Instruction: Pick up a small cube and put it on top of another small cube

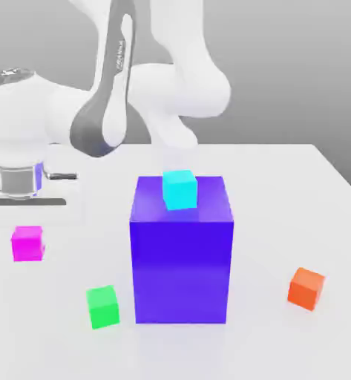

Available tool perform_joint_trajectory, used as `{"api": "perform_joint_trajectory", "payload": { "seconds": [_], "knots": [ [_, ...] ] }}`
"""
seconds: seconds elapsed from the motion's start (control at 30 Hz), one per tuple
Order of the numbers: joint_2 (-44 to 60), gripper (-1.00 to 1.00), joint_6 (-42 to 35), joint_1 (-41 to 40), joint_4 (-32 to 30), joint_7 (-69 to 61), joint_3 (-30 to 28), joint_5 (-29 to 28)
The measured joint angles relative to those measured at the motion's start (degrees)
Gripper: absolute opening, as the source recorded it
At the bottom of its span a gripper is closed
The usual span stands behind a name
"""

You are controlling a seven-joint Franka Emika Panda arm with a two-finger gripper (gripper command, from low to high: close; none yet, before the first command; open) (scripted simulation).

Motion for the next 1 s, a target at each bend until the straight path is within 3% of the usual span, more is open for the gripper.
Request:
{"api": "perform_joint_trajectory", "payload": {
  "seconds": [0.37, 0.8, 1.0],
  "knots": [
    [-3.6, -1.0, -2.2, 7.0, -1.1, -35.6, -0.5, 0.5],
    [-2.3, -1.0, -2.5, 17.2, -2.9, -80.4, -1.6, 5.1],
    [1.7, -1.0, 1.4, 18.7, -2.8, -86.6, -1.7, 8.4]
  ]
}}
